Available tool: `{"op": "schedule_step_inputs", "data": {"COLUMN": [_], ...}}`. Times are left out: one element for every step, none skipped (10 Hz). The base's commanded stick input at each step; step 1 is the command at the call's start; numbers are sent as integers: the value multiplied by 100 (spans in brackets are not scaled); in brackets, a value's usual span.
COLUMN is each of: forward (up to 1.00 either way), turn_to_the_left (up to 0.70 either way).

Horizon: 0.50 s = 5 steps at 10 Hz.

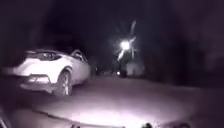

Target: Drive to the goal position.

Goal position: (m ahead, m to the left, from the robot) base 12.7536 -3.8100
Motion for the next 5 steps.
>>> {"op": "schedule_step_inputs", "data": {"forward": [85, 85, 85, 85, 85], "turn_to_the_left": [0, -24, -34, -34, 0]}}
